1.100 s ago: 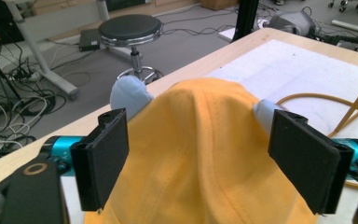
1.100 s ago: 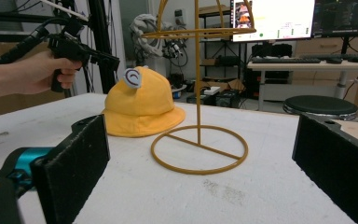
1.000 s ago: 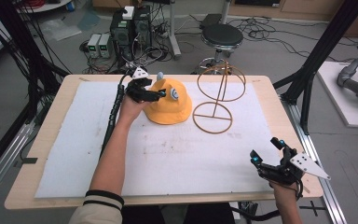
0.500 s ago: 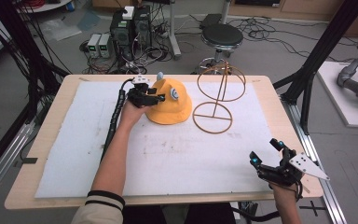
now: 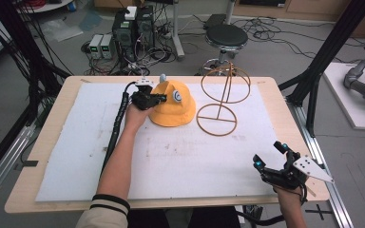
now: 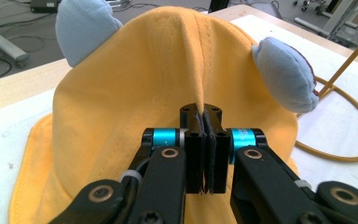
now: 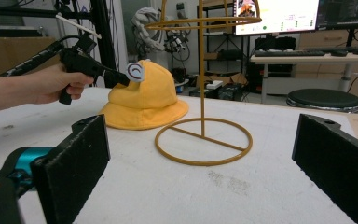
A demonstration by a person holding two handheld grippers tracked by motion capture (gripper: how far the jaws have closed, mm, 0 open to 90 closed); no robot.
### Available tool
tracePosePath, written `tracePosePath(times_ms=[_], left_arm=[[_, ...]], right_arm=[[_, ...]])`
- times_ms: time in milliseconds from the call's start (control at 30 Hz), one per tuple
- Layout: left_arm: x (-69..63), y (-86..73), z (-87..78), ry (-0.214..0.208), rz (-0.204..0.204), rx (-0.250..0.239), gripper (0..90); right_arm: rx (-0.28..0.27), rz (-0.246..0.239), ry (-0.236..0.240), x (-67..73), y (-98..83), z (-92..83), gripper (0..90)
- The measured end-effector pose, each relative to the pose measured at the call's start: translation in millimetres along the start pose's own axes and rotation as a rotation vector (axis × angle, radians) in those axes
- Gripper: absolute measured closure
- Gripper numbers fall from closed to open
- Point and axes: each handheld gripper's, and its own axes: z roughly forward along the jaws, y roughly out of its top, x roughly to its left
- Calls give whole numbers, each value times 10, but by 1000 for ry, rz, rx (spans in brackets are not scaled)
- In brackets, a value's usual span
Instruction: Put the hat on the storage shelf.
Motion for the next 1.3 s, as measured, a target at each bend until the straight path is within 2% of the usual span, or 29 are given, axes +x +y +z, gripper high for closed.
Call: tracePosePath(times_ms=[67, 167, 367, 433, 633, 767, 900, 933, 1000, 1100, 1300], left_arm=[[-19, -8, -16, 14, 19, -11, 881], [-19, -32, -30, 18, 3, -34, 882], [-37, -26, -81, 42, 20, -70, 883], [-42, -11, -118, 49, 17, -99, 883], [-62, 75, -264, 64, 29, -158, 883], [-73, 113, -340, 73, 28, -179, 883], [-79, 176, -470, 81, 21, -230, 884], [-89, 208, -533, 81, 16, -258, 884], [-93, 224, -563, 84, 23, -270, 884], [-135, 286, -663, 84, 23, -311, 884], [-220, 365, -741, 87, 35, -354, 884]], right_arm=[[2, 5, 1, 4, -1, 0, 37], [6, -2, -1, 2, -5, 5, 37], [8, 2, 0, 11, -6, 7, 37], [9, 0, 0, 10, -10, 10, 36], [9, 0, 0, 12, -11, 14, 37], [13, 6, 1, 19, -12, 15, 37], [10, -3, 1, 19, -7, 15, 37], [8, -7, -1, 15, -7, 15, 36], [10, -3, -2, 16, -8, 14, 36], [9, 2, -3, 10, -9, 16, 36], [13, -1, -2, 14, -12, 30, 36]])
